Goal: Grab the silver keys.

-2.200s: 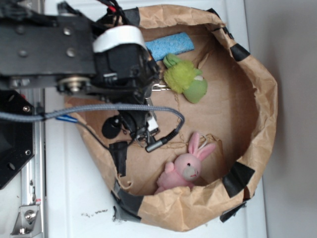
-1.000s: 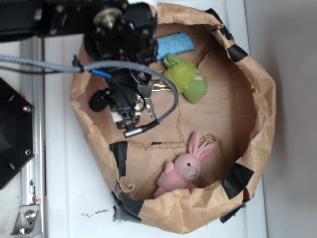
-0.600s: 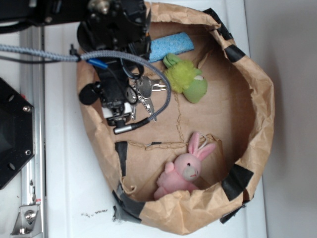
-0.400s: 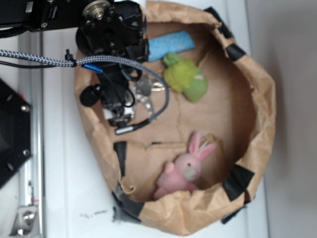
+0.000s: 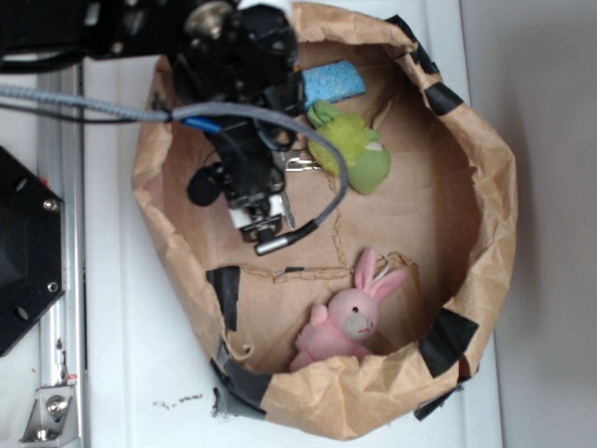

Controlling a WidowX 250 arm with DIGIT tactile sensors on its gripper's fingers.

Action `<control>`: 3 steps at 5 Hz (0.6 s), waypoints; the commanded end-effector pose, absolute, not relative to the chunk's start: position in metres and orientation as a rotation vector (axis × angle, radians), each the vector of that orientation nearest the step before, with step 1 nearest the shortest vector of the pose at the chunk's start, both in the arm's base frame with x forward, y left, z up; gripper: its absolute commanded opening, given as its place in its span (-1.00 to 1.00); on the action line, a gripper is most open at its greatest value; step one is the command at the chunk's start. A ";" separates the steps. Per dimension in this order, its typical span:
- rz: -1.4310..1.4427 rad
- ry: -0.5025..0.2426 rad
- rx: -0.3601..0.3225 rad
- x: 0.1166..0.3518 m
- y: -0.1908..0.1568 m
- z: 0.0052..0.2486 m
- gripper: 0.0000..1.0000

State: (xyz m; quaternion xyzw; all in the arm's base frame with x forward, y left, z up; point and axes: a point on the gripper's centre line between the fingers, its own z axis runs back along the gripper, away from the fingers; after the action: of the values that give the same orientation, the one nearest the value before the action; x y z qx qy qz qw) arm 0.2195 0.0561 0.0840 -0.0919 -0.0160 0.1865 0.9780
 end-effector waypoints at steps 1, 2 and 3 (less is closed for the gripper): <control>0.410 -0.102 -0.155 0.231 0.071 0.087 1.00; 0.391 -0.141 -0.158 0.237 0.074 0.073 1.00; 0.367 -0.145 -0.140 0.237 0.077 0.071 1.00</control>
State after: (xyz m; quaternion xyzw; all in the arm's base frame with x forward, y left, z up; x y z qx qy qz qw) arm 0.2347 0.0651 0.0647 -0.0744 -0.0579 0.1738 0.9803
